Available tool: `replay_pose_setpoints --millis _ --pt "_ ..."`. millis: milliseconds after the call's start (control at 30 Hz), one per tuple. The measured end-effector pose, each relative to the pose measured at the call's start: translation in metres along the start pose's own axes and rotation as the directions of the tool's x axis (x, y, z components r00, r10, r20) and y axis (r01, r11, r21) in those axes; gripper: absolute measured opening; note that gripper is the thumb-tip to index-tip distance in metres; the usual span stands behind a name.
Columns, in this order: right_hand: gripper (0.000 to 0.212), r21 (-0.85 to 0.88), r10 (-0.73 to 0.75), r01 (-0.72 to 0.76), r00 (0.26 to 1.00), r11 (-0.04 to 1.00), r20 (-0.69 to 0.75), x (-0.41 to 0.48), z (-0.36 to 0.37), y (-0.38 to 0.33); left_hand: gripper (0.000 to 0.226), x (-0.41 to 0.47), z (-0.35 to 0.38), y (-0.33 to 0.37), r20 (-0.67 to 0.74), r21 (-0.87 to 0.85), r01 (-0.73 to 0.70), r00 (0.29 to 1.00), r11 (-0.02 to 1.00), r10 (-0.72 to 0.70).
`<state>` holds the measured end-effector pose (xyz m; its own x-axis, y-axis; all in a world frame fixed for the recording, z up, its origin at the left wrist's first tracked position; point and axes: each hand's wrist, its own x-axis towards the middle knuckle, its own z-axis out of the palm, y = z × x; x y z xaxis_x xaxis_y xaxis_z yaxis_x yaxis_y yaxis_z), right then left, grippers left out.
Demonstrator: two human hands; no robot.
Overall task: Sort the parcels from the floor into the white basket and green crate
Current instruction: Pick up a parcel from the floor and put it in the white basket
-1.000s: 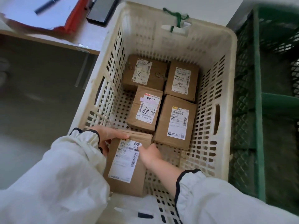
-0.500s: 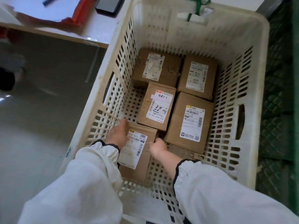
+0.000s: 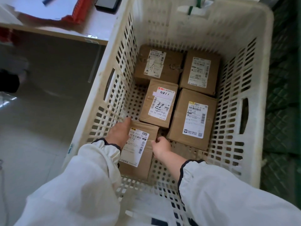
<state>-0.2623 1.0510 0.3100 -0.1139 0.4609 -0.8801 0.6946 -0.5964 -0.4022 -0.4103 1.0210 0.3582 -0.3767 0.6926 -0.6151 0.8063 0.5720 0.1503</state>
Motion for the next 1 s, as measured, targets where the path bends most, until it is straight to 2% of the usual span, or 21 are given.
replay_pose_setpoints --millis 200,300,400,500,633,733,833,1000 --pt "0.028 0.098 -0.02 0.018 1.0 0.995 0.02 -0.015 0.019 0.004 0.055 -0.021 0.01 -0.002 -0.124 0.254 -0.052 0.989 0.966 0.086" --pt "0.029 0.092 -0.074 0.07 0.997 0.993 0.03 -0.017 0.025 -0.002 0.057 -0.026 0.017 -0.004 -0.134 0.313 -0.02 0.989 0.95 0.066" --pt "0.034 0.101 -0.081 0.076 0.996 0.992 0.048 -0.016 0.024 -0.004 0.059 -0.031 0.022 0.0 -0.112 0.325 -0.03 0.991 0.945 0.07" --pt "0.04 0.104 -0.069 0.063 0.996 0.993 0.05 -0.015 0.023 -0.003 0.061 -0.035 0.032 0.014 -0.014 0.362 -0.137 0.988 0.922 0.152" --pt "0.04 0.224 -0.034 0.022 0.998 0.974 0.049 -0.013 0.021 0.0 0.078 -0.032 0.056 0.028 0.08 0.373 -0.151 0.988 0.915 0.13" --pt "0.046 0.208 -0.056 0.041 0.996 0.977 0.064 -0.009 0.02 0.002 0.071 -0.025 0.061 0.022 0.064 0.365 -0.149 0.989 0.919 0.135" --pt "0.043 0.251 -0.044 0.023 0.996 0.968 0.077 -0.011 0.018 0.001 0.067 -0.022 0.06 0.016 0.063 0.364 -0.16 0.987 0.918 0.147" --pt "0.041 0.119 -0.13 0.119 0.988 0.986 0.086 -0.027 0.001 -0.003 0.06 -0.032 0.045 0.021 0.071 0.358 -0.142 0.99 0.923 0.124"
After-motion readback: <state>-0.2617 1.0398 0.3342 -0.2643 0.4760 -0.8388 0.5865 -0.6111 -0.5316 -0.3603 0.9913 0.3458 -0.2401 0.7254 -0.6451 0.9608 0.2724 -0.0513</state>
